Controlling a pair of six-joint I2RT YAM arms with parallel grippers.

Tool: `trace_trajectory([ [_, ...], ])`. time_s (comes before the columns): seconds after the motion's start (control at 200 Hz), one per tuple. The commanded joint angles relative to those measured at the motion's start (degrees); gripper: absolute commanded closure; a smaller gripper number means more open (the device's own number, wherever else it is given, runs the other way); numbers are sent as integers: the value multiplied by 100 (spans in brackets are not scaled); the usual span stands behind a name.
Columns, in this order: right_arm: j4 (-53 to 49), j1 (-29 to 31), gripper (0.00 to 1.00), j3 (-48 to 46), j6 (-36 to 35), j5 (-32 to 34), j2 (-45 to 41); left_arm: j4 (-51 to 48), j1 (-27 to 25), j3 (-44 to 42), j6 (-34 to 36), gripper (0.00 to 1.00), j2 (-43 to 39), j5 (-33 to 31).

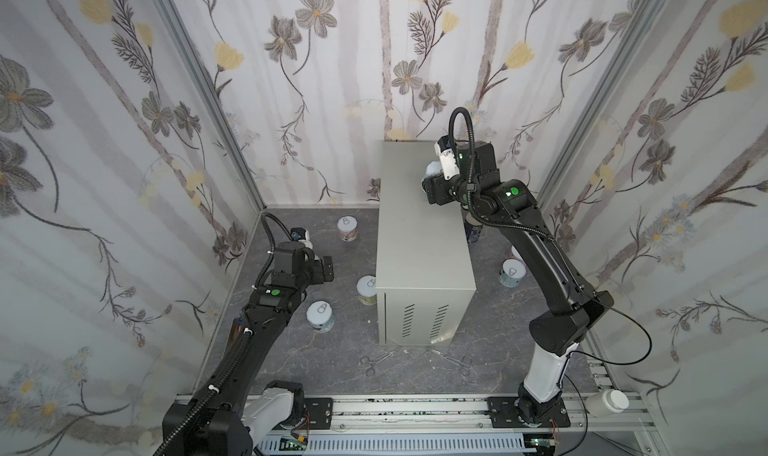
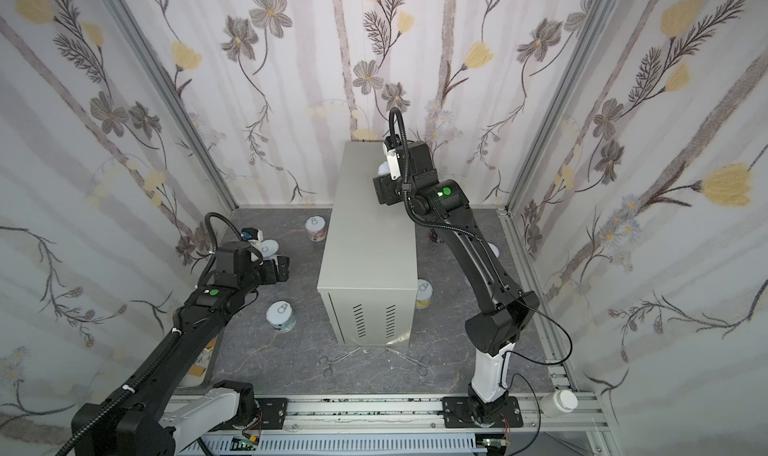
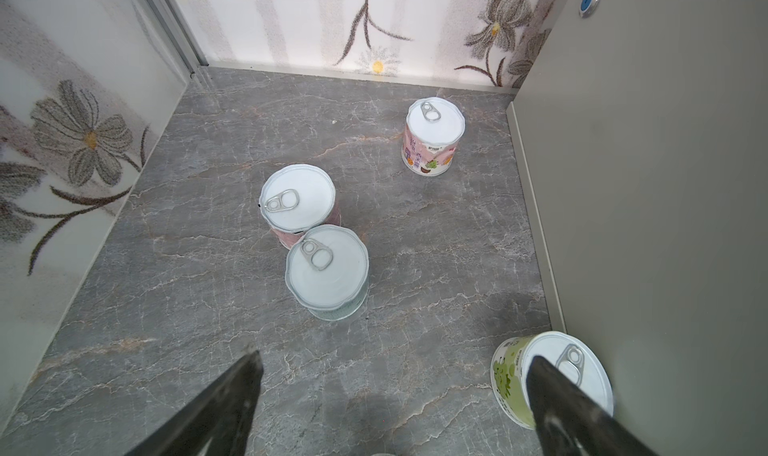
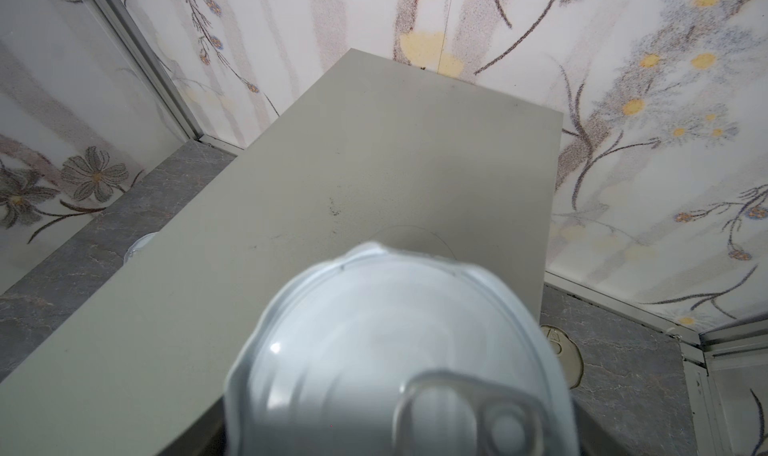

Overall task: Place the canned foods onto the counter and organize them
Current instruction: 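Lift the light-blue can with the right gripper over the cabinet top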

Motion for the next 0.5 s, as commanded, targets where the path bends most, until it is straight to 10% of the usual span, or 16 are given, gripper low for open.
trace_trajectory([
  [0.0, 180, 7, 17, 54, -80, -89, 15, -3, 1, 33, -51, 0, -61, -21],
  [0.495, 214, 5, 12, -9, -261, -151, -102, 74, 1, -90, -28, 0, -142, -87],
])
